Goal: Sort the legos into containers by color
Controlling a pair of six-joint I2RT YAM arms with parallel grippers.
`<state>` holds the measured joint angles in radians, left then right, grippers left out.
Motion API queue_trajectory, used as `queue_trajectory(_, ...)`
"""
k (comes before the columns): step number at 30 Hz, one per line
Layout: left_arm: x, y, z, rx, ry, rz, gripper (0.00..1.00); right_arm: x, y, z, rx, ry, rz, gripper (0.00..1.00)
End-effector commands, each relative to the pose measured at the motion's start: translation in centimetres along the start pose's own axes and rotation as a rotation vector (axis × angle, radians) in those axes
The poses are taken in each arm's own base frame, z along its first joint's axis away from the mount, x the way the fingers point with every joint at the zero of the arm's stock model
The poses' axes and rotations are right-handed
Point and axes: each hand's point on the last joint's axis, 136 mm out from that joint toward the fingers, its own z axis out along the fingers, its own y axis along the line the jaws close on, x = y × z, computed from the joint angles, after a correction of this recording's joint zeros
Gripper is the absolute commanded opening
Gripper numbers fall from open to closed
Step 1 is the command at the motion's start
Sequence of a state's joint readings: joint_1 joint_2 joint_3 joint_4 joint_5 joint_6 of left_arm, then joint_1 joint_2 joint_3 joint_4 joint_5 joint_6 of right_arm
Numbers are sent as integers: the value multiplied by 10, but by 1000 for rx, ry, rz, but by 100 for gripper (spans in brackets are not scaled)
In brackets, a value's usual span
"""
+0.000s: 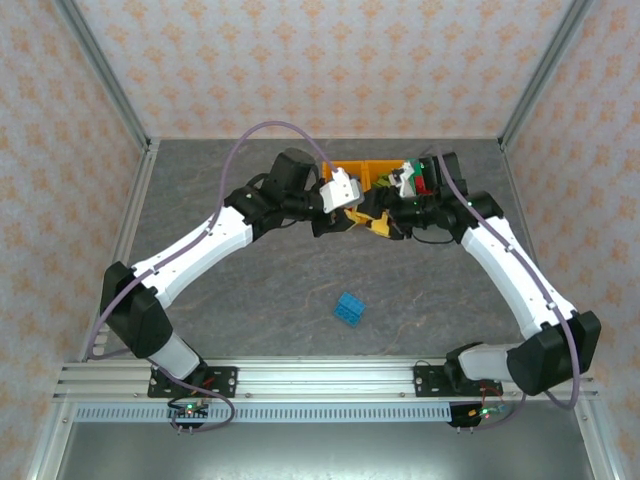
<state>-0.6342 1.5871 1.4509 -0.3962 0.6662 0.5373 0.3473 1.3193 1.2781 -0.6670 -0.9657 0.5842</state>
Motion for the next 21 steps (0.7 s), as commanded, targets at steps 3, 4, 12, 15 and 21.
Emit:
queue_trajectory(3,-30,-10,-5,38,-74,27,26,-14,16,4,-37,-31,-48,40)
queue_trajectory(4,-29,-11,-4,40,-68,26,26,-14,16,4,-37,-34,-47,36)
queue_trajectory(12,-28,-11,0,38,-69,30,32,-16,21,-1,-40,-65,-52,16)
queue_trajectory(15,-28,-8,-2,10,-72,23,65,-34,-5,-13,108,-208,-2,14)
queue_trajectory(21,-17,-13,-28,-62,-57,-40,92,-93,-93,-74,373,-548,277,14)
